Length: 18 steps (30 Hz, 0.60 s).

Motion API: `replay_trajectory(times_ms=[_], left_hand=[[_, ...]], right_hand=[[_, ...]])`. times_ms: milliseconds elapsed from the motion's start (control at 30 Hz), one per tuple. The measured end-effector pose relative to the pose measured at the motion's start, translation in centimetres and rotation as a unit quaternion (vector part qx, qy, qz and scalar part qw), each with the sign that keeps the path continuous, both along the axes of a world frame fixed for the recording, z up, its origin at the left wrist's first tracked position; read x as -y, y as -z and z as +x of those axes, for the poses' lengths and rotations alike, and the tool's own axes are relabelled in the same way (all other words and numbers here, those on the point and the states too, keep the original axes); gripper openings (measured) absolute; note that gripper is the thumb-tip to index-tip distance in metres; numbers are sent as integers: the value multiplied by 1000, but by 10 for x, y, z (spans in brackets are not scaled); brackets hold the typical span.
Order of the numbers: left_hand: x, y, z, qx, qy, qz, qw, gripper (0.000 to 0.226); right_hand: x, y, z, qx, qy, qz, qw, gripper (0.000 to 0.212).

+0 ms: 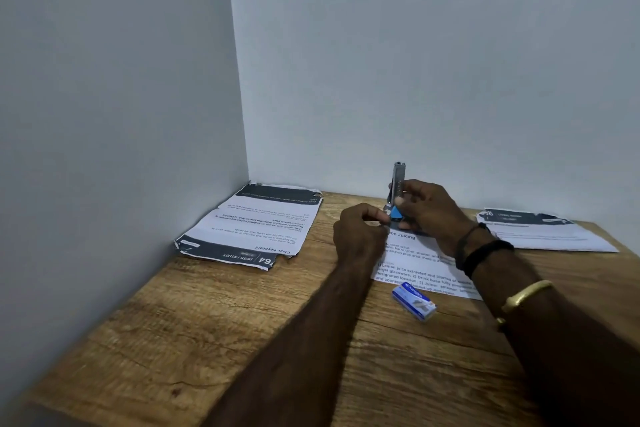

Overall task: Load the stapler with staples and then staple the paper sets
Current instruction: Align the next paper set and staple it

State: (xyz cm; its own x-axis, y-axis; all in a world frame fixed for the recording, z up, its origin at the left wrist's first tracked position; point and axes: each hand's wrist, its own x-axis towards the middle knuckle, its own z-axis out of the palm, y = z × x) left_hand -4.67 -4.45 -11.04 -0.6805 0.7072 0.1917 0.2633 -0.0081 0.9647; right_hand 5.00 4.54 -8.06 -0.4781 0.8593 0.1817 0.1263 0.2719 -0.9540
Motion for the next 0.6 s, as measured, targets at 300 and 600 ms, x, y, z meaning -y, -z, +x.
replay_trajectory(times_ms=[300,600], left_hand=[[3,-3,2,-5,-6,0,1000,13],[4,-4,2,-11,-2,-1,1000,13]], right_hand=[[-4,-1,1,24,11,55,998,20],[-3,5,-2,23,48,69,996,20]])
